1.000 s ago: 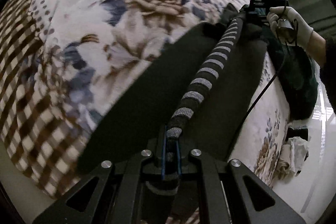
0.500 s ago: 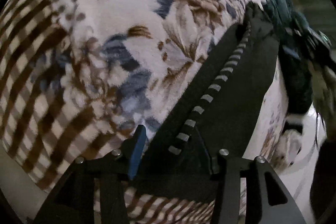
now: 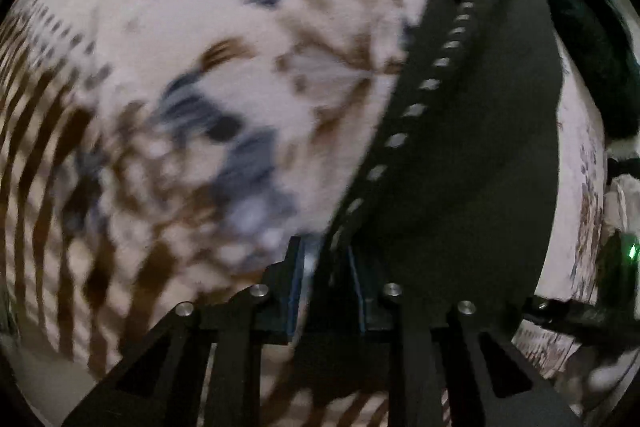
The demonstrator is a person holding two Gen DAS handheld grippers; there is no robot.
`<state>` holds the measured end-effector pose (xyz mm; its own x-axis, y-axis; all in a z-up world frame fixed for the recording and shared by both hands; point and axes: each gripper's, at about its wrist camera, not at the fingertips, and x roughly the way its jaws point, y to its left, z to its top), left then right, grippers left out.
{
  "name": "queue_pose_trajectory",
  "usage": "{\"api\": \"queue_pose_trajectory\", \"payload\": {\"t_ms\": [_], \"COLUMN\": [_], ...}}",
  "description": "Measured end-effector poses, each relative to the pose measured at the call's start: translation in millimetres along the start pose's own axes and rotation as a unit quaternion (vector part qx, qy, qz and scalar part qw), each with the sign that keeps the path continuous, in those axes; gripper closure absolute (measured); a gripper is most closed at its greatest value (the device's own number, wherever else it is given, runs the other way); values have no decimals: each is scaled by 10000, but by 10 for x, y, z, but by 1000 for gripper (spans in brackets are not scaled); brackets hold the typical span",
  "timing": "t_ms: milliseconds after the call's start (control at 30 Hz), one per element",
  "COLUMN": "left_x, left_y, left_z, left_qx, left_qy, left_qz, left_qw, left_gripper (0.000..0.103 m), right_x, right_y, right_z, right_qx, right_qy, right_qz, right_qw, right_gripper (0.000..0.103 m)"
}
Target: Fold small clothes
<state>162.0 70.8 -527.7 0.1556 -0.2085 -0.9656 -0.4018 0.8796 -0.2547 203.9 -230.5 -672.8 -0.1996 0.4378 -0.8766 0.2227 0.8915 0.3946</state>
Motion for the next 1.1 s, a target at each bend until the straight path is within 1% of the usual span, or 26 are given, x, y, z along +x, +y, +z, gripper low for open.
{"api": "queue_pose_trajectory", "payload": {"t_ms": [33, 100, 133, 167, 233, 267, 300, 367, 433, 500, 533, 567, 633, 667, 700, 733, 767, 833, 867, 900, 933, 967, 1000, 1033, 1067, 1100], "left_x": [-27, -123, -200, -300, -433, -454, -441, -342, -169, 72, 148, 262, 288, 227, 136, 73, -39, -145, -153, -131, -101, -19, 71, 247, 364, 509], "left_y": [49, 58, 30, -21, -202, -286, -415, -629, -792, -885, -871, -784, -626, -595, -590, -599, -654, -840, -994, -1160, -1264, -1437, -1551, -1726, -1793, -1899], "left_z": [-20, -39, -37, -21, 103, 184, 333, 611, 960, 1327, 1406, 1504, 1568, 1578, 1620, 1671, 1804, 2151, 2414, 2680, 2858, 3132, 3310, 3576, 3717, 3894], "left_qx": [-49, 11, 69, 180, 440, 528, 621, 783, 904, 1022, 1059, 1048, 921, 942, 854, 768, 688, 724, 783, 870, 925, 1032, 1100, 1216, 1246, 1289], "left_qy": [60, 85, 43, -81, -372, -466, -562, -604, -548, -514, -486, -343, -115, -34, 56, 57, -33, -235, -353, -518, -632, -742, -761, -682, -588, -503], "left_qz": [-45, 105, 129, 167, 159, 77, -46, -241, -413, -161, -45, 103, -185, -202, -349, -538, -830, -1186, -1401, -1402, -1431, -1495, -1427, -1430, -1431, -1386], "left_qw": [10000, 9999, 9999, 9997, 9982, 9975, 9965, 9948, 9935, 9933, 9932, 9938, 9955, 9953, 9957, 9956, 9942, 9900, 9864, 9849, 9833, 9806, 9807, 9799, 9801, 9806], "left_gripper": [75, 64, 66, 66, 61, 59, 58, 58, 58, 58, 55, 55, 55, 55, 58, 58, 58, 57, 57, 57, 57, 57, 57, 57, 57, 60], "right_x": [34, 26, 21, 1, -54, -94, -137, -214, -242, -319, -343, -349, -407, -446, -487, -514, -563, -624, -661, -702, -748, -804, -848, -873, -899, -917], "right_y": [-10, 3, 0, -22, 23, 61, 77, 68, 48, -21, -49, -41, -76, -93, -112, -98, -74, -23, 14, 53, 50, 52, 71, 79, 67, 57], "right_z": [-60, -153, -174, -190, -127, -77, -38, 21, 108, 219, 258, 275, 315, 341, 370, 406, 477, 630, 750, 897, 1001, 1138, 1292, 1397, 1486, 1579], "right_qx": [-51, -167, -145, -27, 167, 222, 238, 272, 346, 499, 608, 710, 911, 1017, 1088, 1128, 1157, 1146, 1115, 1096, 1097, 1110, 1121, 1138, 1193, 1274], "right_qy": [-118, -292, -307, -305, -325, -372, -439, -623, -736, -802, -856, -911, -985, -1020, -1050, -1084, -1155, -1243, -1307, -1394, -1482, -1599, -1716, -1789, -1866, -1950], "right_qz": [-87, -173, -172, -108, 15, 41, 49, 24, -1, -12, 2, -4, 10, 42, 57, 81, 142, 183, 216, 246, 257, 270, 284, 283, 269, 308], "right_qw": [9999, 9993, 9993, 9995, 9993, 9991, 9987, 9977, 9967, 9955, 9945, 9933, 9910, 9896, 9885, 9877, 9864, 9854, 9849, 9838, 9825, 9805, 9784, 9769, 9748, 9720], "right_gripper": [56, 56, 56, 56, 56, 56, 56, 56, 56, 56, 56, 56, 56, 56, 56, 56, 56, 56, 56, 56, 56, 56, 55, 55, 55, 55]}}
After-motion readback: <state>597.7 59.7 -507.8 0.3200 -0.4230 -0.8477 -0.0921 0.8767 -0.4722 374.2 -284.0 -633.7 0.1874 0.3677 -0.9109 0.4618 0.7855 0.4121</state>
